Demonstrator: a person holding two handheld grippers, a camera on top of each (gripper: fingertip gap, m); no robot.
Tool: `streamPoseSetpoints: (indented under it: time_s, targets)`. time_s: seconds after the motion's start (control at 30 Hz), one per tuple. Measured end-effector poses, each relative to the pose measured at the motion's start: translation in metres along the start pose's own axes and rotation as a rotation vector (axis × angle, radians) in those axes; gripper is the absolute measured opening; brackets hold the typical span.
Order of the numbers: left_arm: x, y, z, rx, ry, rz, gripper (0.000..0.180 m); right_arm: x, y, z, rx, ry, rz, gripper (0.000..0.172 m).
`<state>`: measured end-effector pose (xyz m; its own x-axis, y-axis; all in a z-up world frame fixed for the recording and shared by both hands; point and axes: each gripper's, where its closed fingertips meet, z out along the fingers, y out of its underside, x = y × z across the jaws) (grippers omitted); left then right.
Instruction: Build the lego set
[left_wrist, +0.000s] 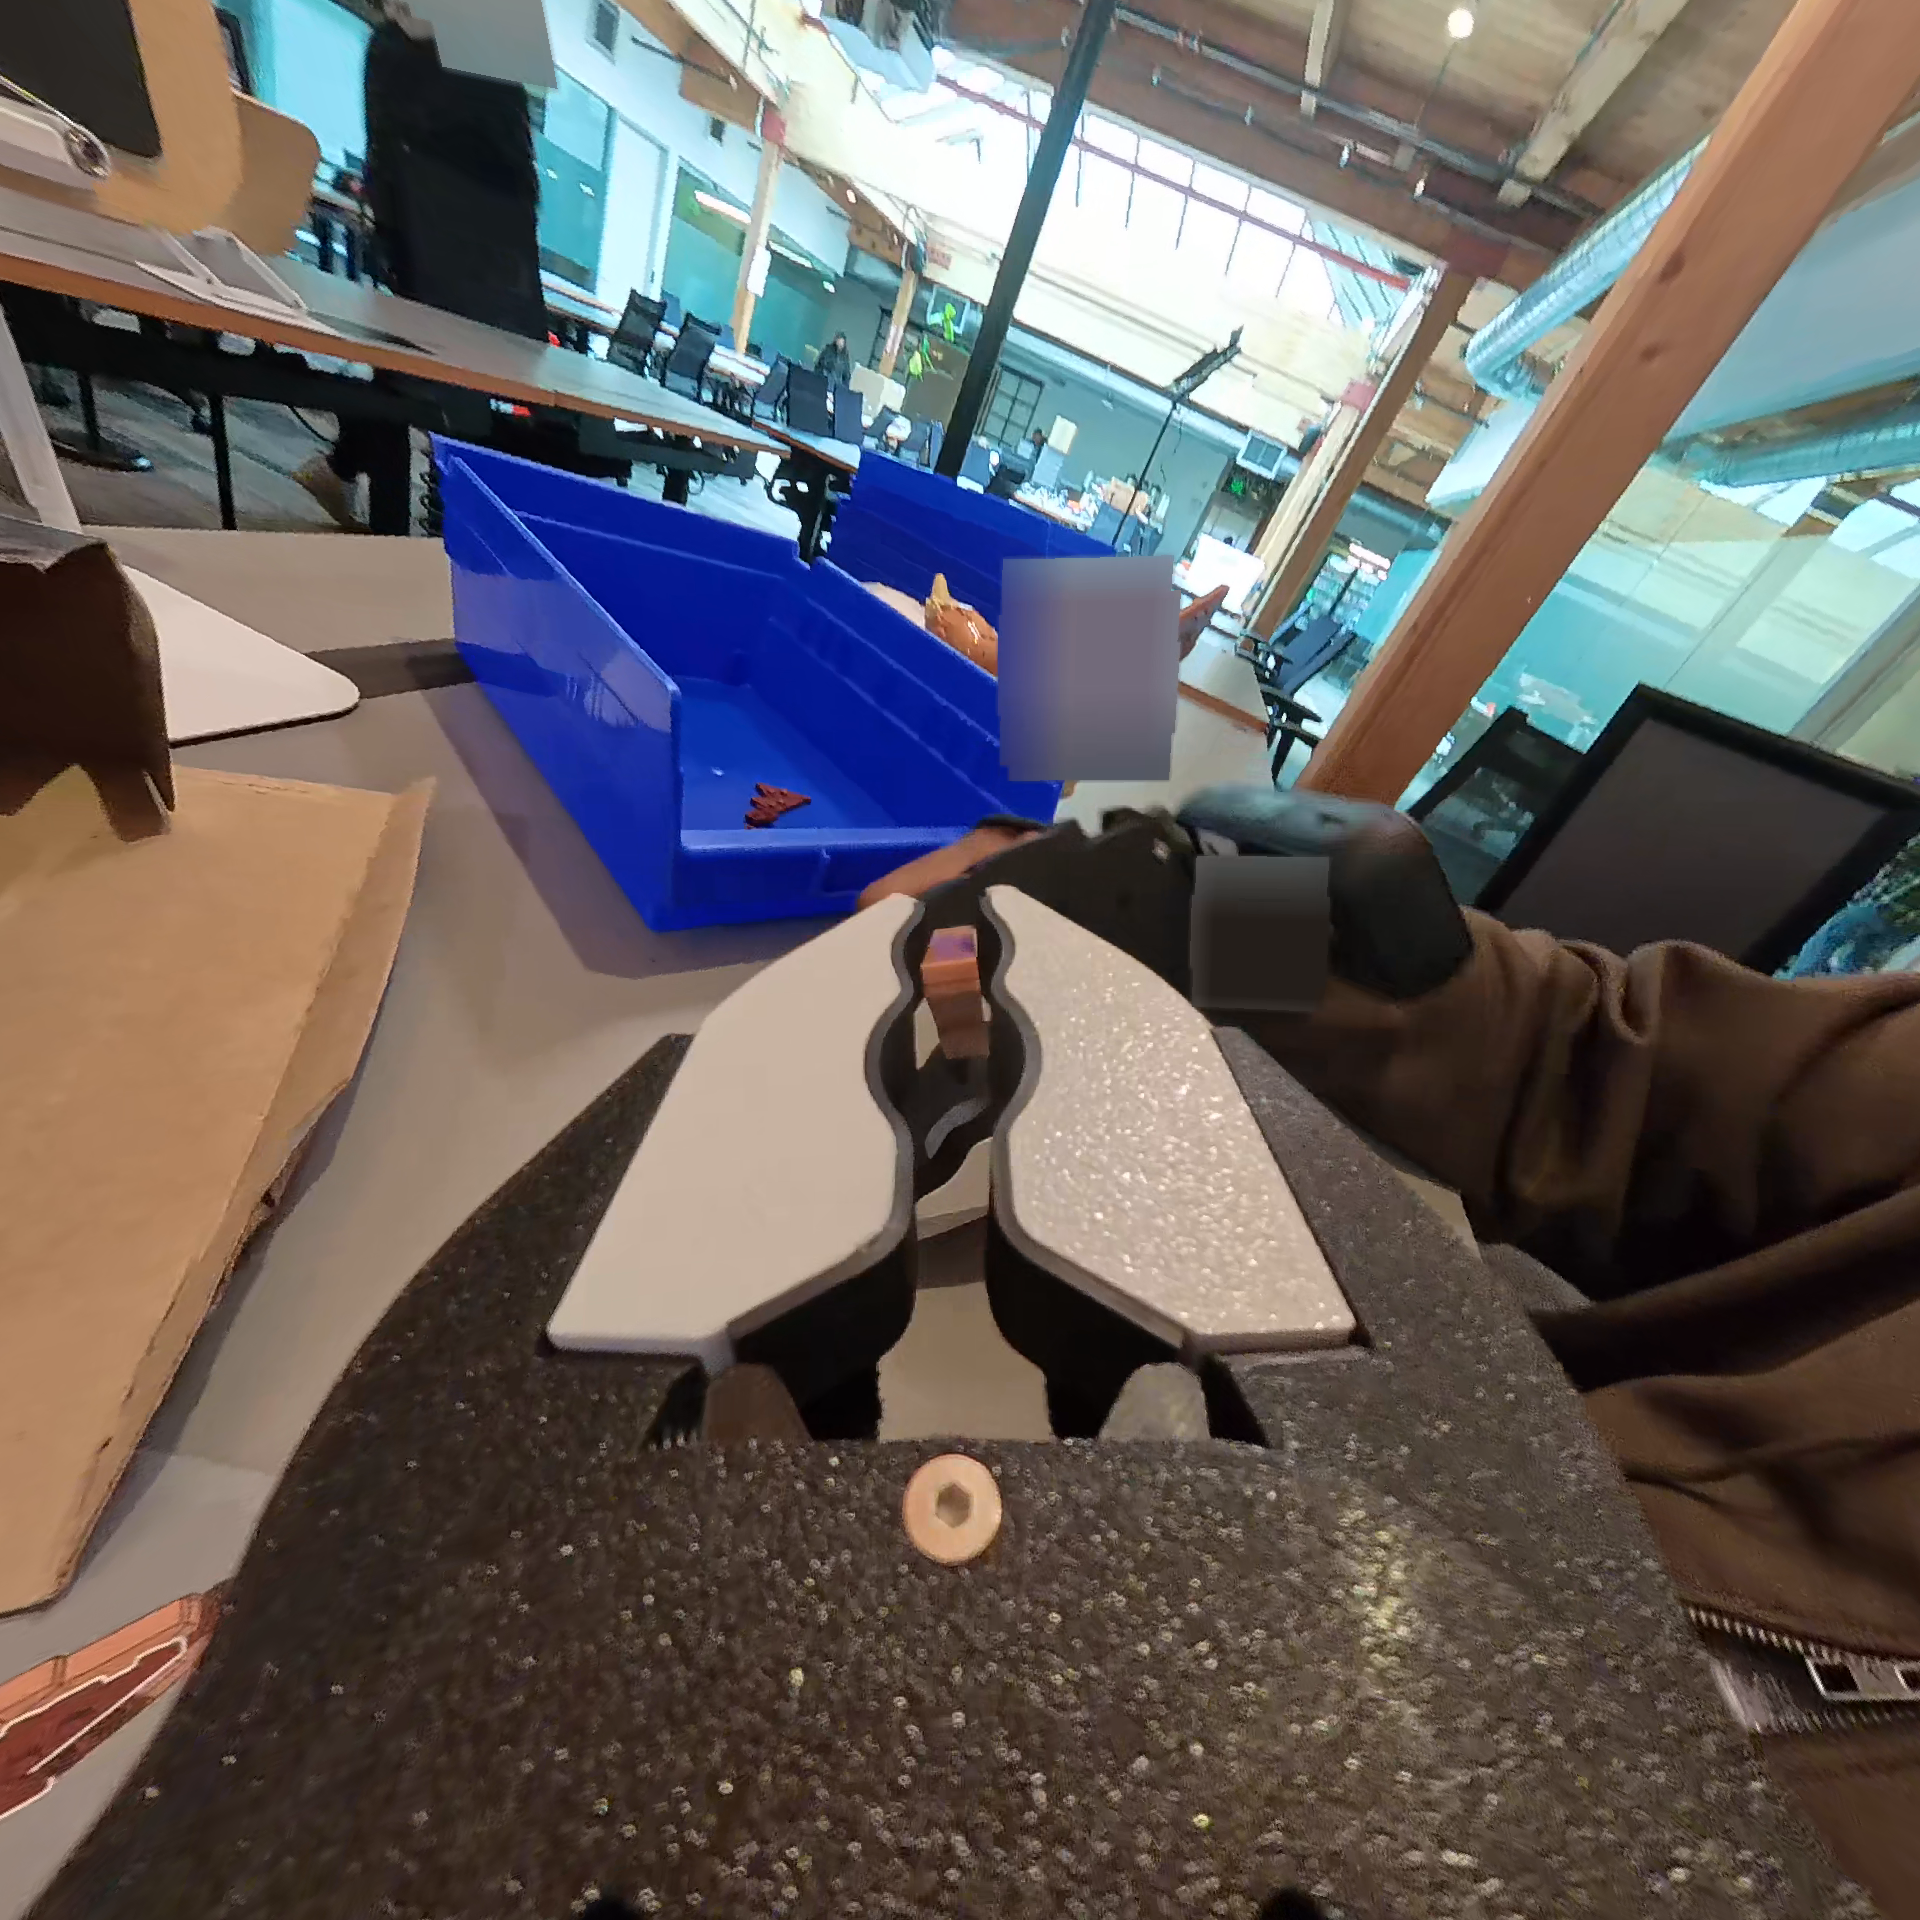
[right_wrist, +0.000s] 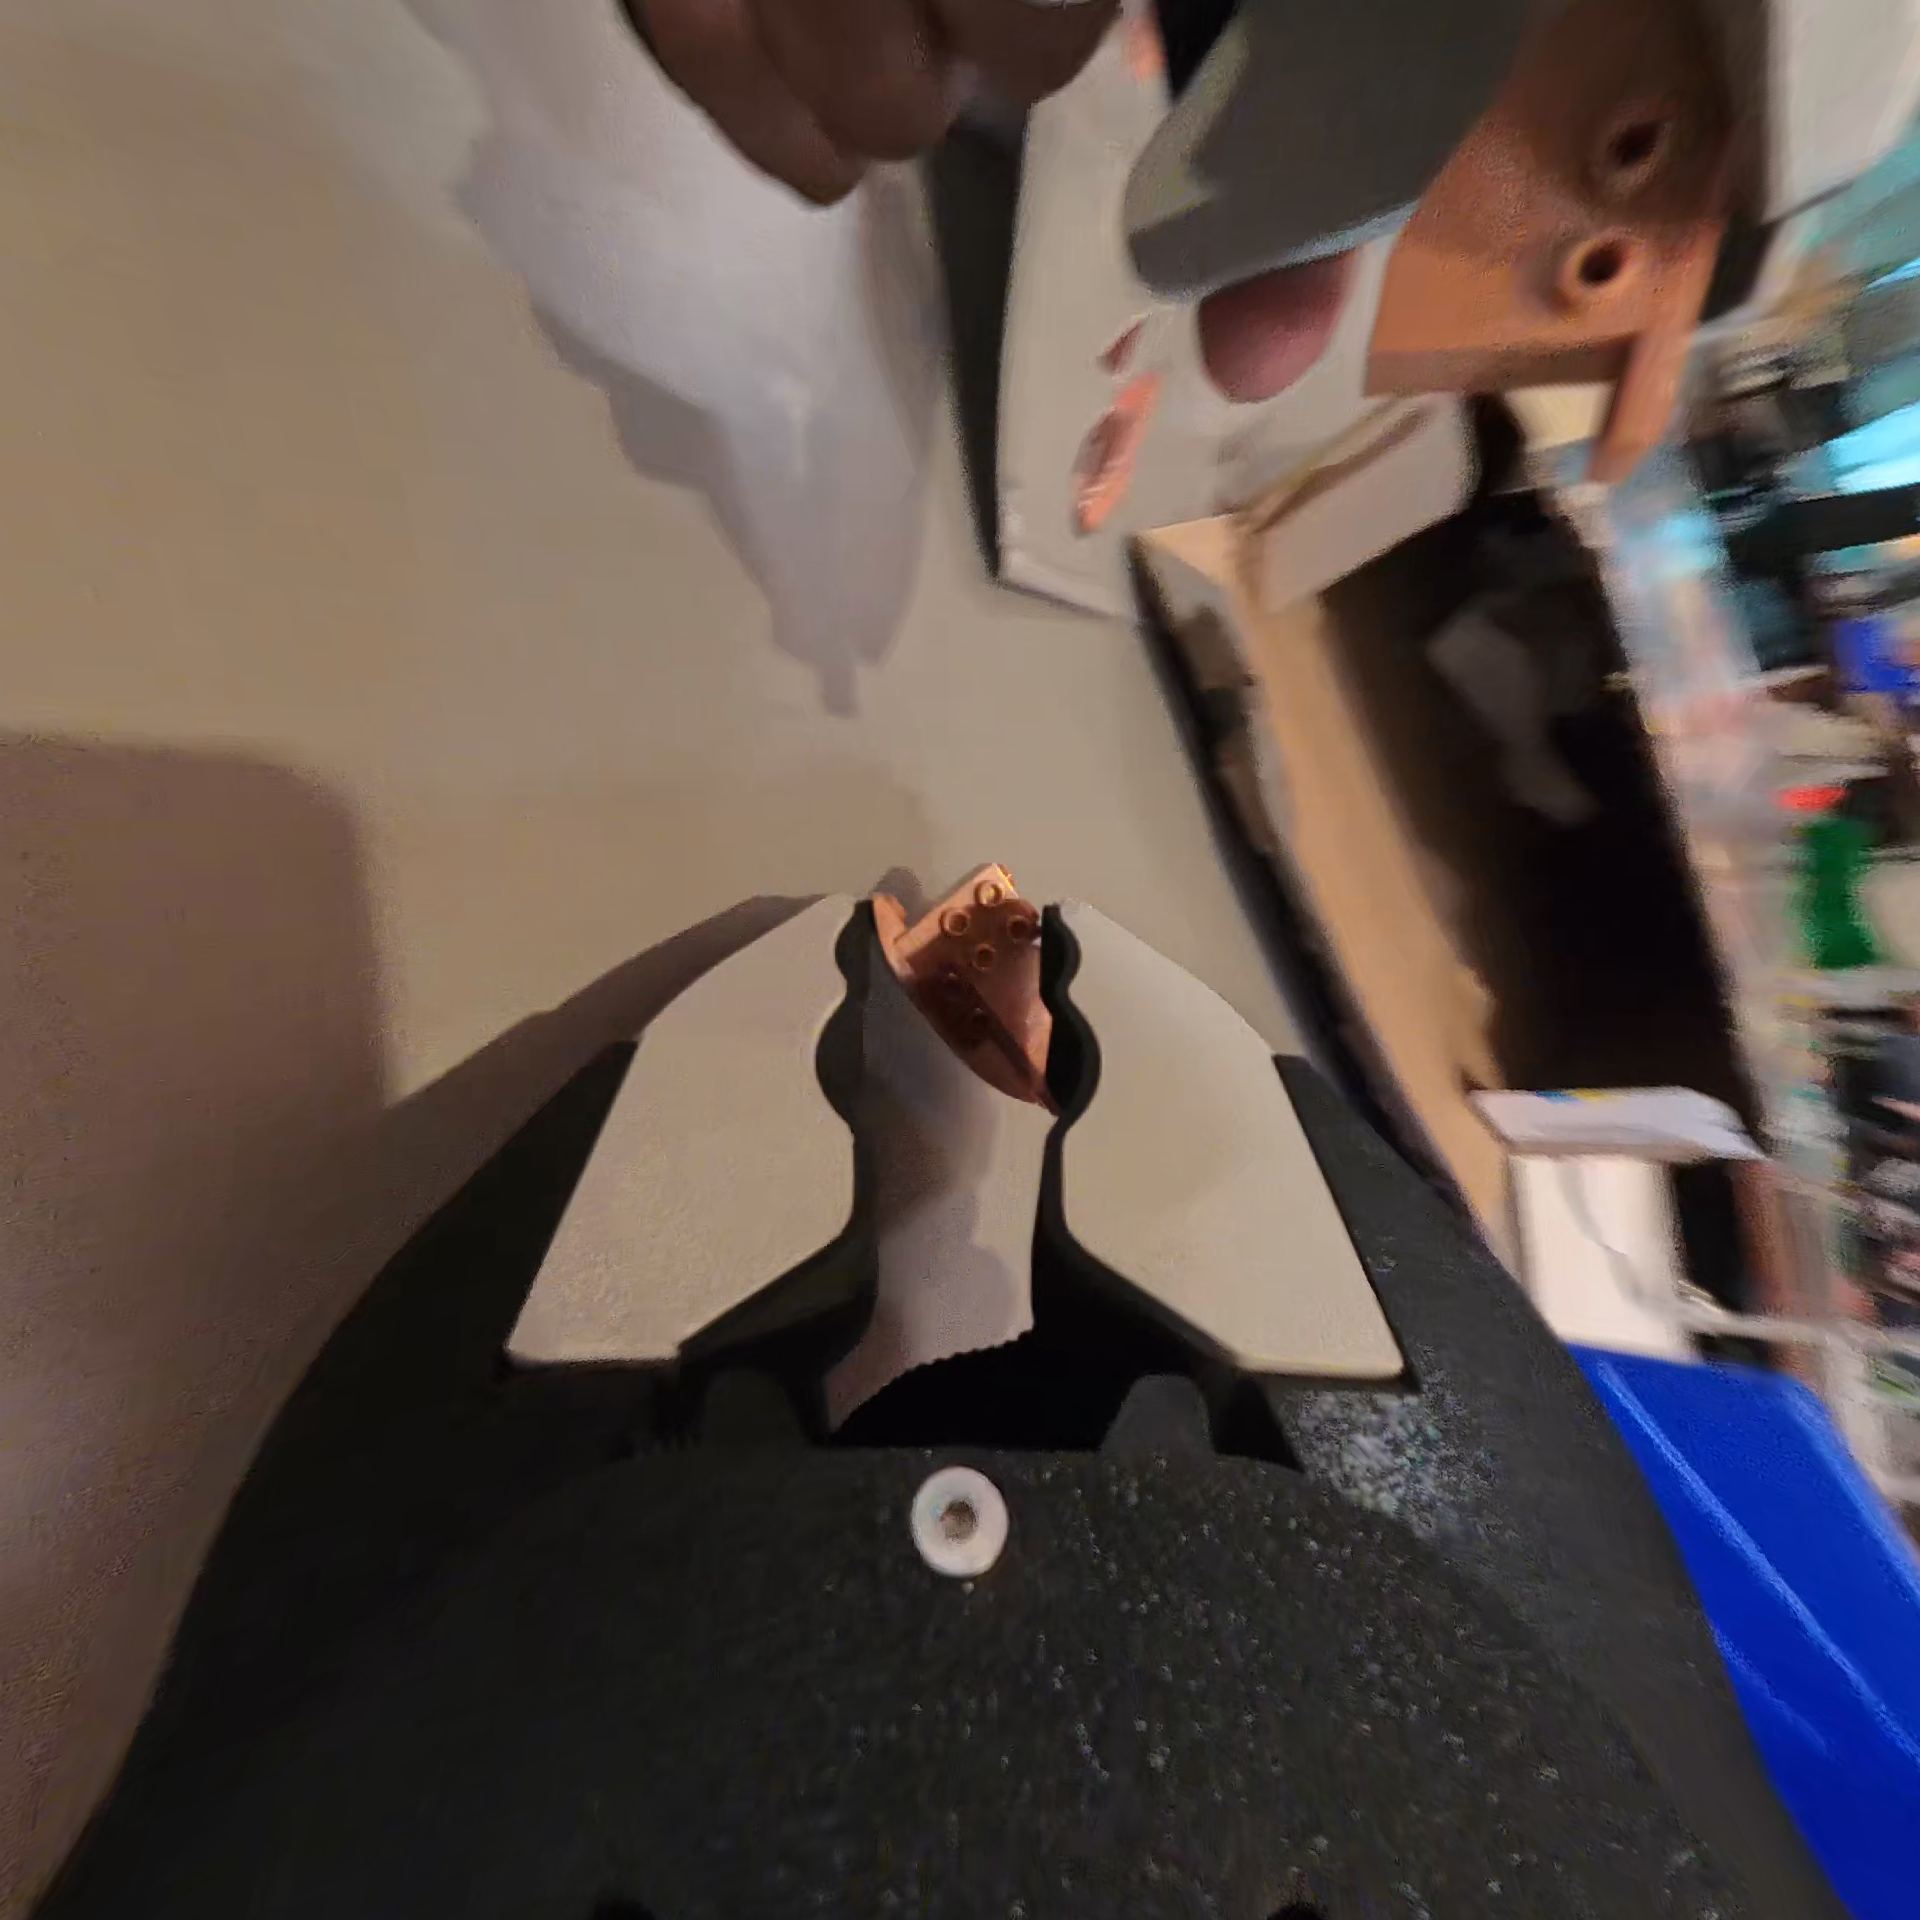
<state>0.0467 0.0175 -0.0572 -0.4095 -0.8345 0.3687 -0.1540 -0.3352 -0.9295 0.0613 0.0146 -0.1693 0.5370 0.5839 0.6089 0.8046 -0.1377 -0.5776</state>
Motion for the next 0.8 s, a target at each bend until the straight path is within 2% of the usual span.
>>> streamPoseSetpoints:
  time_s: [0.17, 0.3, 0.57, 0.8]
  targets:
    - [-0.003, -0.008, 0.003, 0.098, -0.032, -0.042, 0.008, 0.023, -0.015, -0.033, 0.030, 0.405, -0.136, 0.031]
    - [0.000, -0.007, 0.008, 0.165, -0.044, -0.068, 0.008, 0.031, -0.032, -0.056, 0.057, 0.577, -0.148, 0.031]
    - [0.022, -0.011, 0.016, 0.312, 0.003, -0.041, 0.008, 0.042, -0.054, -0.074, 0.097, 0.717, -0.064, 0.030]
    - [0.037, -0.012, 0.020, 0.359, 0.019, 0.024, 0.008, 0.047, -0.065, -0.083, 0.118, 0.777, -0.045, 0.030]
